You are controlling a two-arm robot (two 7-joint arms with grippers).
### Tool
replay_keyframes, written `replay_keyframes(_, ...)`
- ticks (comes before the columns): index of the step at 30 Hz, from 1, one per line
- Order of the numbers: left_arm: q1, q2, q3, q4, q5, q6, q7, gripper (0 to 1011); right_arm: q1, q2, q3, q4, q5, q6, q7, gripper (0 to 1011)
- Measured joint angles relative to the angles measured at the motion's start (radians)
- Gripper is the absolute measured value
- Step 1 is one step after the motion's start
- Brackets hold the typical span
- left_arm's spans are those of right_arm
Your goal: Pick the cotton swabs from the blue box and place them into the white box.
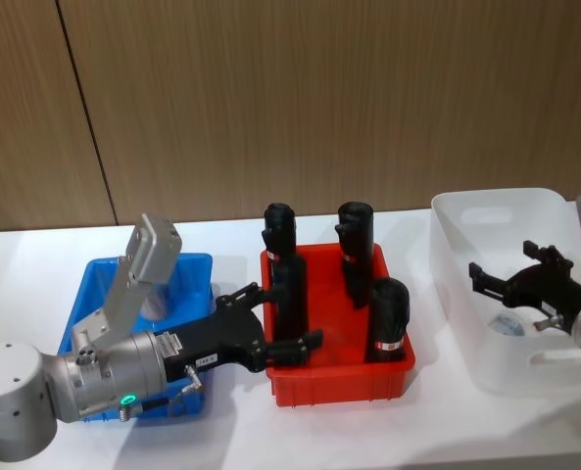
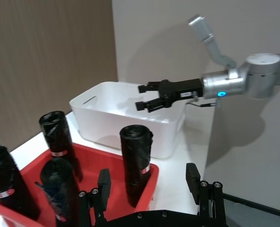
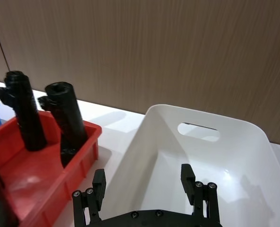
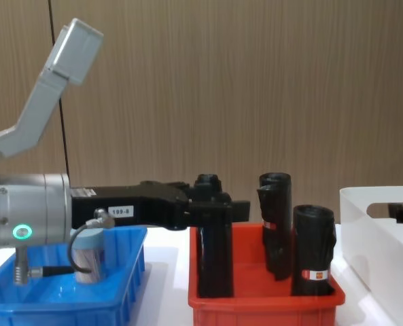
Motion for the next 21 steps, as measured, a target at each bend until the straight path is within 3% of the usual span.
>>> replay_keyframes(21,0.068,0.002,0.026,-0.099,0.067,-0.031,0.270,1004,-0.202,-0.024,-0.009,-0.269,0.003,-0.043,-0.110,1001)
